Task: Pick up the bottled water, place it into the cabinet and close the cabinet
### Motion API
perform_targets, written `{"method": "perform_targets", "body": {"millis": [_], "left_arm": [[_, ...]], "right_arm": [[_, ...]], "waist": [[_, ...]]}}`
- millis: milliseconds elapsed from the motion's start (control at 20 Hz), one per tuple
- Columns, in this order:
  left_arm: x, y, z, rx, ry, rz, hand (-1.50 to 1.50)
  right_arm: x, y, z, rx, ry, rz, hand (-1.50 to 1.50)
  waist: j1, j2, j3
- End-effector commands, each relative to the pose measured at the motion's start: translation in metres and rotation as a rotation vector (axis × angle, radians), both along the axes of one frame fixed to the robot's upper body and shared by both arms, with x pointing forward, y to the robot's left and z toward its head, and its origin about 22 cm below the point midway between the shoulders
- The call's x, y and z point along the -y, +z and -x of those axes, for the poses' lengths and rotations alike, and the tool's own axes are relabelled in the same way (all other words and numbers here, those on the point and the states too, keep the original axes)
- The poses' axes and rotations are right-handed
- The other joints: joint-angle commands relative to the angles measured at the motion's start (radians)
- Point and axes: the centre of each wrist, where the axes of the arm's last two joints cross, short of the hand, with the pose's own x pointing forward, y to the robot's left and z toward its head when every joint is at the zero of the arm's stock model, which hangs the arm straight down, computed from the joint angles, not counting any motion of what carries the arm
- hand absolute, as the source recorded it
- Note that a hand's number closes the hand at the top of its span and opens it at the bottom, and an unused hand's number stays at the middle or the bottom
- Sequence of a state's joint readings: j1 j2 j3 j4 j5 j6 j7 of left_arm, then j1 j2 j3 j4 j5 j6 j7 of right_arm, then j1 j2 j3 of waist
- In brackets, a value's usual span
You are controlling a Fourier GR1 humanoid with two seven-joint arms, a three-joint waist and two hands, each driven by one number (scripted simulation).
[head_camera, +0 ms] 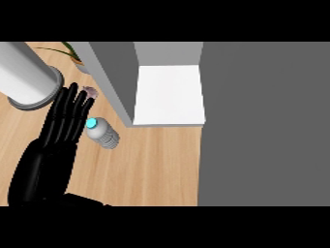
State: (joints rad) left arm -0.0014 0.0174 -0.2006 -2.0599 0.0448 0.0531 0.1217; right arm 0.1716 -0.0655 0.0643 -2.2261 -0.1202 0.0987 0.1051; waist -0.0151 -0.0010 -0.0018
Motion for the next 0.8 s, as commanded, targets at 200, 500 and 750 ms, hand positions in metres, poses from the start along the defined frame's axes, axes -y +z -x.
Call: {"method": "perform_targets", "body": {"millis": [200,500,750], "left_arm": [[0.023,0.030,0.044,-0.131,-0.061,0.109,-1.50],[0.036,0.052,0.067,-0.132,-0.072,0.115,-1.50],[0.035,0.070,0.073,-0.131,-0.035,0.099,-1.50]], "right_arm": [[0.018,0.019,0.050,-0.065,0.089,-0.056,-1.50],[0.036,0.038,0.062,-0.081,0.109,-0.034,-1.50],[0.039,0.030,0.069,-0.073,0.100,-0.030,-1.50]], "waist": [[0.011,-0.004,0.003],[0.010,-0.004,0.003],[0.005,-0.003,0.003]]}}
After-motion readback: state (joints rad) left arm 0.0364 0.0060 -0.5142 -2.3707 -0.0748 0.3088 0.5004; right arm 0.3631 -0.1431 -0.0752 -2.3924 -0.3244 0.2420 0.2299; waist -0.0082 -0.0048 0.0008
